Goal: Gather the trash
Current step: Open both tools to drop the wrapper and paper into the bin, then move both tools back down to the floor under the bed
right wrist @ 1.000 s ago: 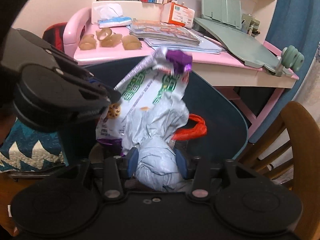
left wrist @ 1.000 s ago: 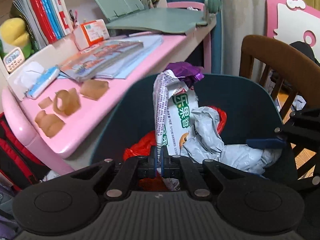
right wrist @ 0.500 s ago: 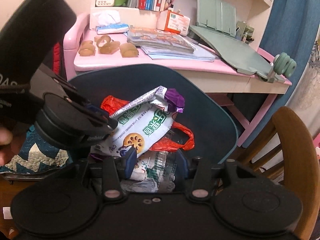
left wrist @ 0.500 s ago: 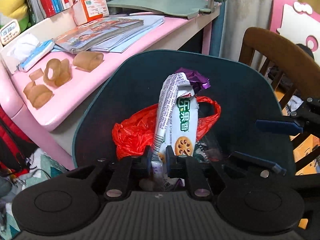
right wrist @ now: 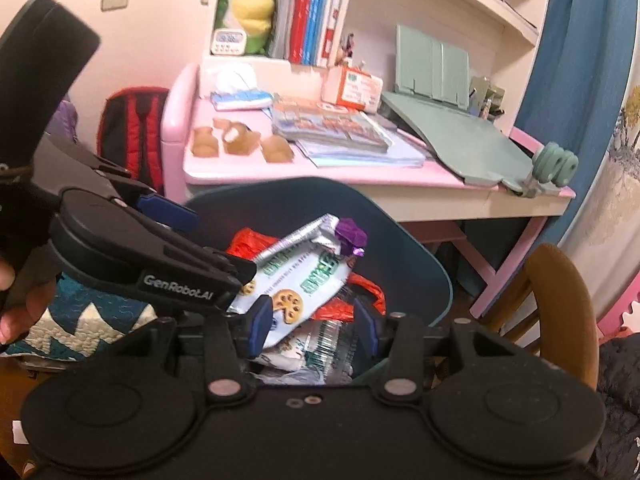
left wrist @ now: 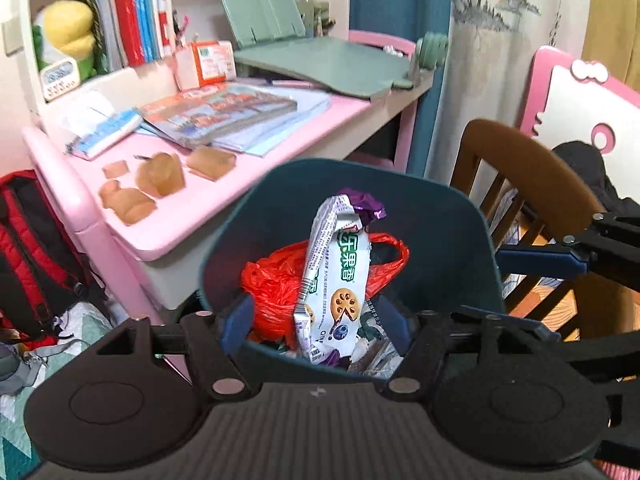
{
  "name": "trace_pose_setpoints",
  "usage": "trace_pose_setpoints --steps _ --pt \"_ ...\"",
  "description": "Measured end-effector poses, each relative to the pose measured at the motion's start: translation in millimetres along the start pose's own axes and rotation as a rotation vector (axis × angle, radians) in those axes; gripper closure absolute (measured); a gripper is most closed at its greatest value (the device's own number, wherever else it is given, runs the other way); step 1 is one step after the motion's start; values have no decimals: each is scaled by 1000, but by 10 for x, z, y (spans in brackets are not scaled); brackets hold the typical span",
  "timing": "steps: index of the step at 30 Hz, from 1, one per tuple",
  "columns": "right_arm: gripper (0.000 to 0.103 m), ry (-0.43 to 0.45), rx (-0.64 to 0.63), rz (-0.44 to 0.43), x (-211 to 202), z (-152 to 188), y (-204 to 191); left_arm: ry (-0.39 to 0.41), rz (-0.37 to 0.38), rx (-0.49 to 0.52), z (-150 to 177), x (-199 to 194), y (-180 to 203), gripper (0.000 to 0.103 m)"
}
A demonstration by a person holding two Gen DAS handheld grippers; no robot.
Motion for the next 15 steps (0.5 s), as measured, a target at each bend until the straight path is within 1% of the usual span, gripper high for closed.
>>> trace_pose_setpoints --steps 4,7,9,11,15 --pt "58 43 -1 -41 -205 -102 -128 45 -25 -7 23 -341 -97 32" --pt "58 77 1 -86 -345 -179 -278 74 -48 -27 69 -601 -225 32" --pt "58 97 4 -123 -420 -229 -409 97 -70 -40 123 -795 -332 30" --pt "58 116 12 -172 -482 -278 -551 116 -97 -54 185 -988 -467 25" --pt "57 153 29 -293 -600 -366 -886 154 -141 -97 344 -1369 -758 24"
Point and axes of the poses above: each gripper's, at about its wrist camera, not at the fingertips, and x roughly the way its jaws point, y to its right, z to its underside, the point moved 6 cm from there along x, roughly the way its jaws point, and after that the axes turned 6 degrees about y, right-handed, at the moved point
